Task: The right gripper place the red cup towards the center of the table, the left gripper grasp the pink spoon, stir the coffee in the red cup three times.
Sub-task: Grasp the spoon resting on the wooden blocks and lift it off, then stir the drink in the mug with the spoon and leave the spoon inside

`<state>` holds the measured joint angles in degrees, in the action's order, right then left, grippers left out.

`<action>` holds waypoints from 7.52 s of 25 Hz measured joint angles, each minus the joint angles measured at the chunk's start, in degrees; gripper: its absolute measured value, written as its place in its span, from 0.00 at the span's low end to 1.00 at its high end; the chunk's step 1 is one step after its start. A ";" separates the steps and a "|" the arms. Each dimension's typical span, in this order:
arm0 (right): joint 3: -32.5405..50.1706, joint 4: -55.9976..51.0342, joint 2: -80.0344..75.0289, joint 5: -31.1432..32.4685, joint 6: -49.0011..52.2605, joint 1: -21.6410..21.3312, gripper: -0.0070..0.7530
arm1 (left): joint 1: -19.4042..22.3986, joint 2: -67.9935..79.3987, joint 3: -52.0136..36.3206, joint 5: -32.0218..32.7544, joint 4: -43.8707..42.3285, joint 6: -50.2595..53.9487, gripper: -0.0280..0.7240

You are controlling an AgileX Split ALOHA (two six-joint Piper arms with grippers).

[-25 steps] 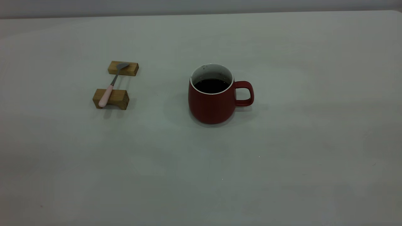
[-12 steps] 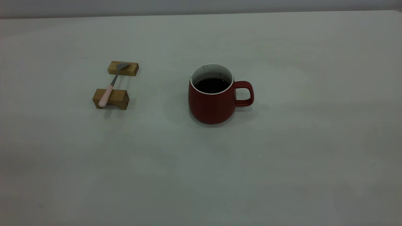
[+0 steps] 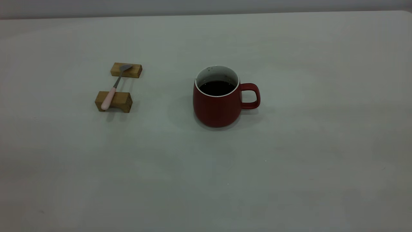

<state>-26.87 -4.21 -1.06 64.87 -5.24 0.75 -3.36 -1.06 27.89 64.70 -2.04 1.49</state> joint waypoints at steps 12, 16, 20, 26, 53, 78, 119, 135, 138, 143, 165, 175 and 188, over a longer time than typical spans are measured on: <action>0.00 0.00 0.00 0.00 0.00 0.00 0.30 | 0.04 29.33 5.39 -16.08 -2.03 3.89 0.93; 0.00 0.00 0.00 0.00 0.00 0.00 0.31 | 0.04 43.90 7.47 -24.62 -1.00 4.30 0.93; 0.00 0.00 0.00 0.00 0.00 0.00 0.31 | 0.04 59.87 9.71 -32.17 2.04 4.76 0.93; 0.00 0.00 0.00 0.00 0.00 0.00 0.31 | -3.59 83.03 16.32 -38.38 2.67 4.35 0.93; 0.00 0.03 0.00 0.00 0.02 -0.05 0.31 | -10.43 128.39 36.49 -50.61 2.91 8.18 0.82; 0.00 0.03 0.00 0.00 0.02 -0.10 0.32 | -11.30 121.85 41.98 -39.32 11.68 17.59 0.27; 0.00 0.03 0.00 0.00 0.02 -0.10 0.32 | -13.27 136.01 45.64 -13.97 100.75 28.84 0.27; 0.00 0.03 0.00 0.00 0.02 -0.10 0.32 | -13.27 136.14 45.63 -17.01 98.27 28.89 0.27; 0.00 0.03 0.00 0.00 0.02 -0.10 0.32 | -13.27 136.14 45.63 -12.42 97.76 34.01 0.27; 0.00 0.03 0.00 0.00 0.02 -0.10 0.32 | -13.22 135.80 46.02 -13.24 91.99 48.99 0.27; 0.00 0.03 0.00 0.00 0.02 -0.10 0.32 | -12.44 135.63 49.62 -13.87 81.88 46.31 0.27; 0.00 0.03 0.00 0.00 0.02 -0.10 0.32 | -12.65 135.58 49.62 -9.30 81.84 34.35 0.27; 0.00 0.03 0.00 0.00 0.02 -0.10 0.32 | -12.53 135.57 49.62 -14.33 79.07 36.56 0.27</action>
<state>-26.87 -4.18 -1.06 64.87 -5.22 0.65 -15.89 134.50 77.51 50.37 77.02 38.04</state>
